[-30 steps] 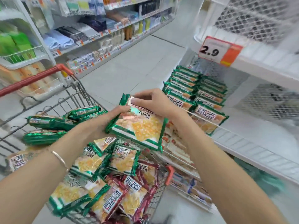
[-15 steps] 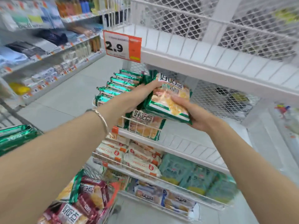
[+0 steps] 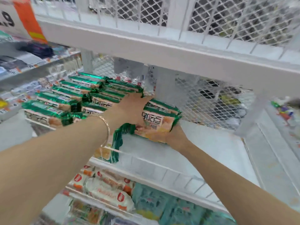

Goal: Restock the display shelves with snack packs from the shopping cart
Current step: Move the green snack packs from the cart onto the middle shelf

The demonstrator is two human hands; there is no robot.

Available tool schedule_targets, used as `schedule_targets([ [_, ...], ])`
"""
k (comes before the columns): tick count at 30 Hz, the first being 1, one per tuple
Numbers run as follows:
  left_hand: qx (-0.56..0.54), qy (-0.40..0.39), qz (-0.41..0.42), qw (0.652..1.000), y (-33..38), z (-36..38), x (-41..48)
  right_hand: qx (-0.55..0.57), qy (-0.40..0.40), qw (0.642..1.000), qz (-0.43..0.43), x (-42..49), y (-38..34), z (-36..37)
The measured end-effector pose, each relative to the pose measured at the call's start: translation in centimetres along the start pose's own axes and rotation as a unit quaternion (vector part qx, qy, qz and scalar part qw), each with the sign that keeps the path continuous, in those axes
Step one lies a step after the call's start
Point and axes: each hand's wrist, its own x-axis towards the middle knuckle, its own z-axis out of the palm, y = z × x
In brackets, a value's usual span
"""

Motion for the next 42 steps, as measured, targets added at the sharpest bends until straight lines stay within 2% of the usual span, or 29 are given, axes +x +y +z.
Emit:
schedule_targets([
  [2, 0.083, 0.019, 0.008, 0.996, -0.4, 0.3, 0.4, -0.013, -0.049, 0.999, -0.018, 0.6, 0.4, 0.3],
  [4, 0.137, -0.003, -0.003, 0.991, -0.7, 0.5, 0.9, -0.002, -0.057, 0.997, -0.044, 1.7, 1.6, 0.7],
  [6, 0.151, -0.015, 0.002, 0.988, -0.8, 0.0, 1.9, 0.017, 0.001, 0.999, -0.032, 2.9, 2.3, 1.1],
  [10, 0.177, 0.04, 0.012, 0.983, -0.4, 0.0, 4.0, -0.021, 0.077, 0.996, -0.042, 4.9, 1.9, 1.2],
  [13, 0.185, 0.06, 0.01, 0.981, -0.5, 0.2, 5.0, -0.018, 0.078, 0.996, -0.04, 6.0, 2.1, 1.7],
  [15, 0.166, 0.041, 0.013, 0.985, -1.1, -0.1, 5.2, 0.047, 0.055, 0.996, -0.054, 5.9, 2.0, 1.8],
  [16, 0.148, 0.019, 0.01, 0.989, -1.4, -0.4, 5.2, 0.06, 0.075, 0.993, -0.074, 5.7, 1.8, 1.7],
  [17, 0.13, -0.002, 0.003, 0.991, -1.6, -0.7, 5.1, 0.016, 0.12, 0.987, -0.102, 5.3, 1.1, 1.3],
  [18, 0.112, -0.016, -0.004, 0.994, -1.9, -1.0, 4.9, -0.076, 0.163, 0.976, -0.127, 5.0, 0.3, 0.7],
  [19, 0.094, -0.023, -0.009, 0.995, -2.0, -1.2, 4.8, -0.191, 0.187, 0.949, -0.169, 5.0, -0.2, 0.2],
  [20, 0.083, -0.026, -0.012, 0.996, -2.2, -1.2, 4.7, -0.322, 0.182, 0.903, -0.219, 4.8, -0.8, -0.2],
  [22, 0.086, -0.02, -0.016, 0.996, -2.5, -0.8, 4.6, -0.508, 0.105, 0.813, -0.265, 4.7, -1.6, -0.2],
  [24, 0.106, -0.005, -0.027, 0.994, -2.5, -0.2, 4.5, -0.588, 0.051, 0.769, -0.244, 5.5, -0.9, 0.4],
  [27, 0.129, 0.012, -0.028, 0.991, -2.2, 0.3, 4.3, -0.623, 0.06, 0.743, -0.237, 6.0, -0.1, 0.8],
  [31, 0.109, -0.002, -0.023, 0.994, -2.5, -0.1, 4.0, -0.626, 0.033, 0.748, -0.219, 5.8, -0.8, 0.6],
  [33, 0.079, -0.009, -0.023, 0.997, -2.7, -0.5, 2.8, -0.599, -0.002, 0.778, -0.192, 5.4, -2.1, 0.3],
  [36, 0.012, 0.048, -0.035, 0.998, -3.4, -1.1, -0.9, -0.54, -0.02, 0.823, -0.176, 3.8, -4.3, 0.3],
  [39, -0.019, 0.124, -0.075, 0.989, -5.1, -1.5, -6.2, -0.458, 0.025, 0.871, -0.179, 0.6, -7.1, 2.1],
  [42, -0.014, 0.164, -0.12, 0.979, -7.8, -2.3, -12.2, -0.422, 0.032, 0.888, -0.178, -2.5, -10.6, 5.9],
])
